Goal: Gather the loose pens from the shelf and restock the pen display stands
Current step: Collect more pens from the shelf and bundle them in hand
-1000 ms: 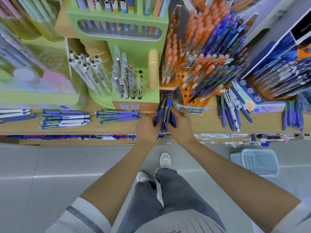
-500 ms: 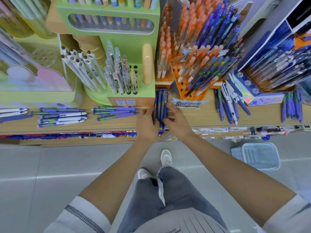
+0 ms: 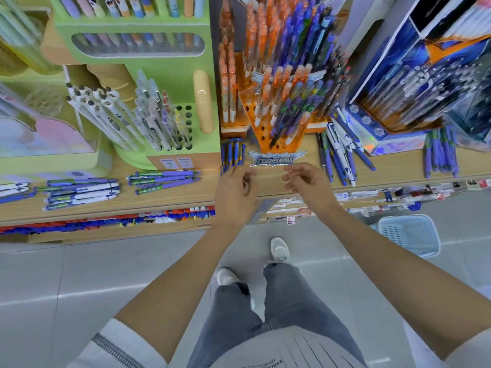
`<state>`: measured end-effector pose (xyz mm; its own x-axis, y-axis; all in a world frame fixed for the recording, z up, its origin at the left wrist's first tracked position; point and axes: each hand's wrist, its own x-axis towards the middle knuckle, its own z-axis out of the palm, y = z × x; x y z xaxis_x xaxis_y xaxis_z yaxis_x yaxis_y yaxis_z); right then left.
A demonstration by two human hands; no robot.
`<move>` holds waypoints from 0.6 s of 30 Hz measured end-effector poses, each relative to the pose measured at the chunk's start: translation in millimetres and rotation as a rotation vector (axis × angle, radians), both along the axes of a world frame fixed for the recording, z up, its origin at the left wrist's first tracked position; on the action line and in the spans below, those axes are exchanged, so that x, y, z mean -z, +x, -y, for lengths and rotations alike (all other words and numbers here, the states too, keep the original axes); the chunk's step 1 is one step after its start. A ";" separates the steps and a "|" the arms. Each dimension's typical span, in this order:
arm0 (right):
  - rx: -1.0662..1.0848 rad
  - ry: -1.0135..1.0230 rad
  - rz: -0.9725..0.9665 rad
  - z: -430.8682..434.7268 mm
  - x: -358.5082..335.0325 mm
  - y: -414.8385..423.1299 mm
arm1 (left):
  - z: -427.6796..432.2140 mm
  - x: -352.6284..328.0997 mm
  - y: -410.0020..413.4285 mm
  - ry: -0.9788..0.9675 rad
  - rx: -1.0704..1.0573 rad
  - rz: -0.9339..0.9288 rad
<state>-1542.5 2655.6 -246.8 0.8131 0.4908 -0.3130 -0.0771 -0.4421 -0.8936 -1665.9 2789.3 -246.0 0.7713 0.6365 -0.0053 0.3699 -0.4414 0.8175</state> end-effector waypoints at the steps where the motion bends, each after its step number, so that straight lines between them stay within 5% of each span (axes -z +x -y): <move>1: 0.029 -0.008 0.020 10.4 -1.8 10.1 | 8.1 -2.1 9.3 -0.055 0.049 -0.011; 10: 0.144 -0.225 0.311 91.2 -2.6 113.2 | 74.9 -0.4 108.8 -0.117 0.338 -0.194; 18: -0.211 -0.309 0.428 83.3 9.5 170.3 | 115.4 3.3 187.8 -0.040 0.192 -0.299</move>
<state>-1372.3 2572.3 -256.4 0.7935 0.5941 -0.1320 0.3815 -0.6545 -0.6527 -1478.1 2674.0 -249.3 0.8373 0.4747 -0.2712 0.5091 -0.4960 0.7034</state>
